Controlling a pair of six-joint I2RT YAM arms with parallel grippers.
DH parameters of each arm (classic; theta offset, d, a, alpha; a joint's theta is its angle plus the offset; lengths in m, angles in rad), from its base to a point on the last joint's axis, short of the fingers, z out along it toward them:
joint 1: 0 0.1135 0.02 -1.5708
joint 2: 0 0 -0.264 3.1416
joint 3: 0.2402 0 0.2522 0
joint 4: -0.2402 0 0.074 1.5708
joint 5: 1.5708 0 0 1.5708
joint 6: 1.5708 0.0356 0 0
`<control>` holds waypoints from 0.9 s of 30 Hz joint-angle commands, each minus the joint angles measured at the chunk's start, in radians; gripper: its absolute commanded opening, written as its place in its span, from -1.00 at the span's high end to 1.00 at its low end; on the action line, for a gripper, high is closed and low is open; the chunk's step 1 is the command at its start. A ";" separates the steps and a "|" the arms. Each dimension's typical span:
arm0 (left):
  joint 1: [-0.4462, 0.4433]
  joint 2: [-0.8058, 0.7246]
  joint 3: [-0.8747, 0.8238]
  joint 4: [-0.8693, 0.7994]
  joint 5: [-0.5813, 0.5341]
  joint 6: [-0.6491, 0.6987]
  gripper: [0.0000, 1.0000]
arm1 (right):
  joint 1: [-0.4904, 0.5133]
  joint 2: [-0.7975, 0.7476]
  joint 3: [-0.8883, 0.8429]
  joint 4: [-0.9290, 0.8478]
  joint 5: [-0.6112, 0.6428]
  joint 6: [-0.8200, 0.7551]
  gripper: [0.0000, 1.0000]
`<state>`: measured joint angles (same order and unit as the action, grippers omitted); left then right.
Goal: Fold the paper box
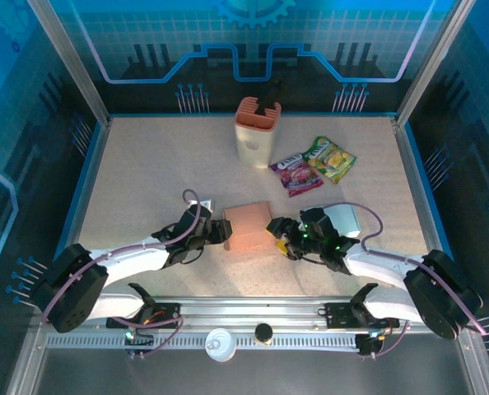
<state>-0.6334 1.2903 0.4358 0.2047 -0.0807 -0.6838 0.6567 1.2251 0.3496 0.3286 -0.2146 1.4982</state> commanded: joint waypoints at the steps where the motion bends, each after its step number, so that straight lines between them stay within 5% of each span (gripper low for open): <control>1: 0.014 0.038 0.008 0.035 0.037 -0.028 0.13 | -0.011 0.025 -0.031 0.079 -0.042 -0.022 -0.46; 8: 0.017 0.063 -0.007 0.088 0.036 -0.036 0.34 | -0.066 0.021 -0.014 0.024 -0.104 -0.136 -0.55; 16: 0.036 0.030 -0.099 0.159 0.019 -0.046 0.48 | -0.271 0.008 0.085 -0.214 -0.303 -0.497 -0.78; 27: 0.097 0.068 -0.149 0.239 0.063 -0.071 0.61 | -0.308 0.286 0.328 -0.285 -0.490 -0.746 -0.81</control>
<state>-0.5568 1.3327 0.3229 0.4541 -0.0311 -0.7357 0.3580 1.4727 0.6487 0.0967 -0.6350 0.8383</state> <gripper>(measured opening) 0.196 0.904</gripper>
